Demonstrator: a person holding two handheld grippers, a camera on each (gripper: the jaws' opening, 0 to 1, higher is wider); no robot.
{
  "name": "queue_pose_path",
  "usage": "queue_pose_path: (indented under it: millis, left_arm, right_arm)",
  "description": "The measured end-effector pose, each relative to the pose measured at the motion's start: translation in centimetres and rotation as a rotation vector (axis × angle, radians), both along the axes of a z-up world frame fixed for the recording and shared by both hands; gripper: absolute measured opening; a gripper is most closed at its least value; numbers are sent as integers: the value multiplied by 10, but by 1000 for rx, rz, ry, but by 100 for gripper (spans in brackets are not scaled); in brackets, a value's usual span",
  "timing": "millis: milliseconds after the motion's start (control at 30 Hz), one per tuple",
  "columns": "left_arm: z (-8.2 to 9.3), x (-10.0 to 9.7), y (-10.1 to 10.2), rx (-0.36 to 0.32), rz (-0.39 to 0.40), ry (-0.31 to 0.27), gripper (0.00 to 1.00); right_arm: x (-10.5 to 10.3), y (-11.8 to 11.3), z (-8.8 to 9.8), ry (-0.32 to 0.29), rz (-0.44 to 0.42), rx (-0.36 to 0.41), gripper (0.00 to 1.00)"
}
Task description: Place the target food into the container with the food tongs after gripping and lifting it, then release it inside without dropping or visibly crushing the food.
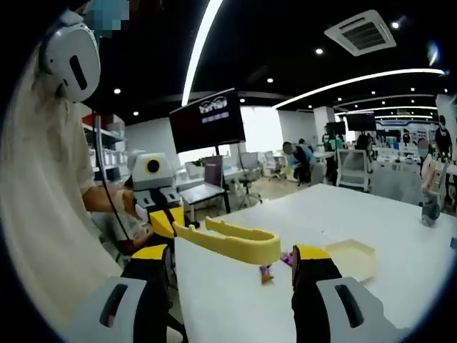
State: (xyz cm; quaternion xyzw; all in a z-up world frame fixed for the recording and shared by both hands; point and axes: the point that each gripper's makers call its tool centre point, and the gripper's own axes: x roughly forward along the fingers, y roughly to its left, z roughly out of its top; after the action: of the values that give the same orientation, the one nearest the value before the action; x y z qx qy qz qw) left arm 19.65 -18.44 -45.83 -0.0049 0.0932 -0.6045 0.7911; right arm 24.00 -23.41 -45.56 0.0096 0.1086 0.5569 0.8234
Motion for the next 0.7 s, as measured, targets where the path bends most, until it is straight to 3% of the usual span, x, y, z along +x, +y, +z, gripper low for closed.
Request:
queue_pose_path:
  millis: [233, 700]
  left_arm:
    - [11, -4, -4, -38, -37, 6, 0]
    - [22, -16, -9, -74, -119, 20, 0]
  right_arm:
    - [-4, 9, 10, -1, 48, 14, 71]
    - [-20, 26, 30, 28, 161, 51, 61]
